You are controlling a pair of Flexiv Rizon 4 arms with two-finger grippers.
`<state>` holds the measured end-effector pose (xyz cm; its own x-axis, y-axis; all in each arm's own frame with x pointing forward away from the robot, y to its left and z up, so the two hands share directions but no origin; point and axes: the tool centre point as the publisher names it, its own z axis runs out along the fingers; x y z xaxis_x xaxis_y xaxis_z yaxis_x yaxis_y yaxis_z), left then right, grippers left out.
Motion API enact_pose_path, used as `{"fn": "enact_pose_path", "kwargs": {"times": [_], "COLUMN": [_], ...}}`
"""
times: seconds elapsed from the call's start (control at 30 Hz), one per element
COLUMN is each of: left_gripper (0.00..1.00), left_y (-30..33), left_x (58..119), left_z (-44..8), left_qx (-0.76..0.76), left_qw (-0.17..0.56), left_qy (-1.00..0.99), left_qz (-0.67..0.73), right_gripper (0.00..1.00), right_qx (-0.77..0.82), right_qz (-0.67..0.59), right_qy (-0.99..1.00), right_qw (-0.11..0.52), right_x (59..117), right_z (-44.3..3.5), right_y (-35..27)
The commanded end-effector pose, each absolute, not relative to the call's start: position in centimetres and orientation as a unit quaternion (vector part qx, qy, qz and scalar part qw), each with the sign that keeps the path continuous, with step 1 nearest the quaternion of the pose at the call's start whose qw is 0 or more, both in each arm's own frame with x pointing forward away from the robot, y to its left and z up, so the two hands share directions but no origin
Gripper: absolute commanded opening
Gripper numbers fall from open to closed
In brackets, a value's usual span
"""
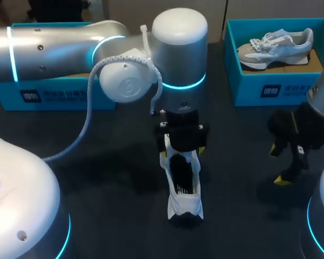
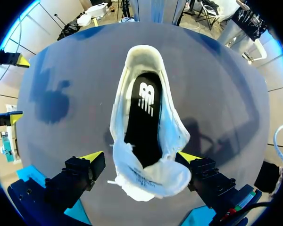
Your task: Take the shoe out of the shoebox, open the shoe tongue, remove and reinsert the insole, then place the shoe into the shoebox
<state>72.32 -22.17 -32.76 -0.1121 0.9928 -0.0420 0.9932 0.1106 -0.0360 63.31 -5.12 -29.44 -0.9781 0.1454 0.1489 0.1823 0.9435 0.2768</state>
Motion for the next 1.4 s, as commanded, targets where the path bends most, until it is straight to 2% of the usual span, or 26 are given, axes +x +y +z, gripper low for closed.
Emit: {"fn": "enact_pose_path", "kwargs": {"times": [0.03,0.63,0.67,0.73,0.8,0.87,0.9,1.4], "left_gripper": [1.0,1.0,0.98,0.86,0.65,0.49,0.45,0.37], "left_y": [-21.6,-20.6,-20.7,-21.0,-21.3,-21.5,-21.7,-22.2], "left_x": [72.7,77.6,77.8,78.1,78.3,78.3,78.2,75.3], "left_z": [-31.5,-27.1,-27.0,-26.9,-26.8,-26.8,-26.8,-29.8], "left_qx": [0.665,0.66,0.661,0.664,0.668,0.67,0.672,0.683], "left_qw": [0.008,0.018,0.015,0.012,0.009,0.01,0.011,-0.006], "left_qy": [0.746,0.751,0.75,0.747,0.744,0.741,0.74,0.729], "left_qz": [-0.021,-0.015,-0.018,-0.02,-0.023,-0.023,-0.023,-0.047], "right_gripper": [1.0,1.0,1.0,1.0,1.0,1.0,1.0,1.0], "right_qx": [-0.083,-0.083,-0.083,-0.083,-0.083,-0.083,-0.083,-0.083], "right_qz": [-0.146,-0.146,-0.146,-0.146,-0.146,-0.146,-0.146,-0.146], "right_qy": [-0.984,-0.984,-0.984,-0.984,-0.984,-0.984,-0.984,-0.984], "right_qw": [0.063,0.063,0.063,0.063,0.063,0.063,0.063,0.063], "right_x": [63.2,63.2,63.2,63.2,63.2,63.2,63.2,63.2], "right_z": [-29.5,-29.5,-29.5,-29.5,-29.5,-29.5,-29.5,-29.5], "right_y": [-5.1,-5.1,-5.1,-5.1,-5.1,-5.1,-5.1,-5.1]}}
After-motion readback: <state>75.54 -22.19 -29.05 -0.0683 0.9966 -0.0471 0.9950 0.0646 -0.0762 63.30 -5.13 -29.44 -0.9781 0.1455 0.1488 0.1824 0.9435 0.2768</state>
